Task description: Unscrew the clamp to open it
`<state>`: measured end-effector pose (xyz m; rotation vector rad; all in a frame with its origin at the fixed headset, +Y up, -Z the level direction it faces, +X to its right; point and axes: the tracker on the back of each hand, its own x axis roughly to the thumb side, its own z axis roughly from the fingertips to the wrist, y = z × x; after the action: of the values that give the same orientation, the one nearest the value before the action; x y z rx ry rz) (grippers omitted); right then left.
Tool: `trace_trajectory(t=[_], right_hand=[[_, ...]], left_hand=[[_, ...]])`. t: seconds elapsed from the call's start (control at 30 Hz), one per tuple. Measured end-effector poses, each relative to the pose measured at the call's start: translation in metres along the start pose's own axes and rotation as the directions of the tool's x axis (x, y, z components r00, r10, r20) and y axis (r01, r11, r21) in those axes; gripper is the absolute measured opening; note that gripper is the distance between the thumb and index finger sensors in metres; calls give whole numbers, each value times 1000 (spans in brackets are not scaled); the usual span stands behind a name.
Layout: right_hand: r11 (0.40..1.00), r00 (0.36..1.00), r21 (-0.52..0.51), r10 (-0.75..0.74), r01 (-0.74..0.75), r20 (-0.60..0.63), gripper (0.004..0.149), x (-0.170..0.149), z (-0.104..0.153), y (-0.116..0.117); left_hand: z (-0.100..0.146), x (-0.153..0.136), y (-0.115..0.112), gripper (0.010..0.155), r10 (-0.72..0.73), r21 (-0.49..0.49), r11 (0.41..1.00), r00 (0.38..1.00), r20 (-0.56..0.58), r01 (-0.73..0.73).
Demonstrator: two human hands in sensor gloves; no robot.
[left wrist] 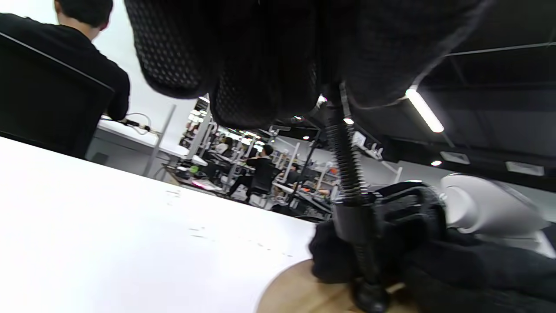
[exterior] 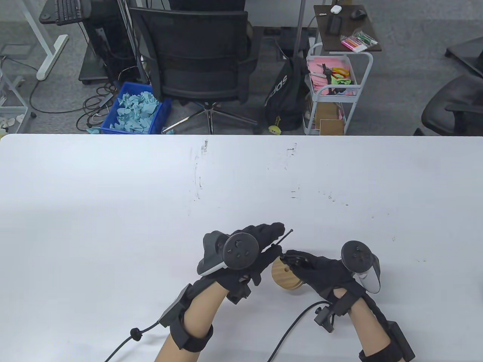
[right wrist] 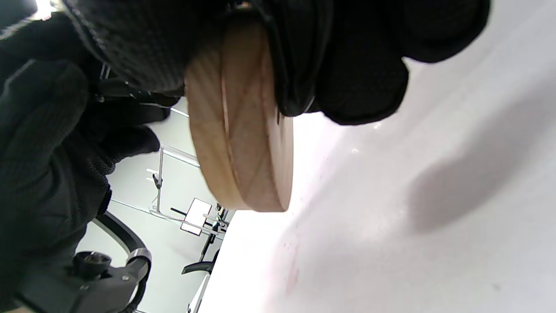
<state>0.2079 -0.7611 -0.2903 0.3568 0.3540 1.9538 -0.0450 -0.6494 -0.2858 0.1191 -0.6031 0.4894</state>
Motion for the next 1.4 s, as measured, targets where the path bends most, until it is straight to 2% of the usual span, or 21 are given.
trace_trajectory(t=[0.13,0.33,0.6,0.7,0.93,1.1,1.27,1.4], right_hand=[[1000,1000,3,4,-4,10,48,1,0,0],[1000,1000,1,2,-2,16,48,1,0,0],[1000,1000,-10,15,-15,16,48,1,1,-3],[1000,1000,-11,4,-4,9,48,-1,0,-5],[1000,1000,-17,12,-12,16,48,-1,1,-6],[995,999,-104,3,2,48,49,-3,4,-19],[986,997,-158,-47,55,56,49,-7,7,-29],[982,993,-165,-83,97,88,49,-7,7,-28]], left_hand=[[-2,4,-4,52,55,-82,995,997,61,-50],[-1,-6,1,52,-49,-129,990,999,2,49],[1,-11,3,48,-85,-45,996,995,-45,83],[-1,-14,1,44,-60,-40,998,997,-55,58],[-1,-19,1,45,-4,-42,999,998,-57,2],[-1,-28,3,49,63,-62,996,996,-61,-67],[-1,-52,-3,47,139,-70,986,979,-150,-150],[-2,-67,-22,50,187,-107,971,960,-211,-213]])
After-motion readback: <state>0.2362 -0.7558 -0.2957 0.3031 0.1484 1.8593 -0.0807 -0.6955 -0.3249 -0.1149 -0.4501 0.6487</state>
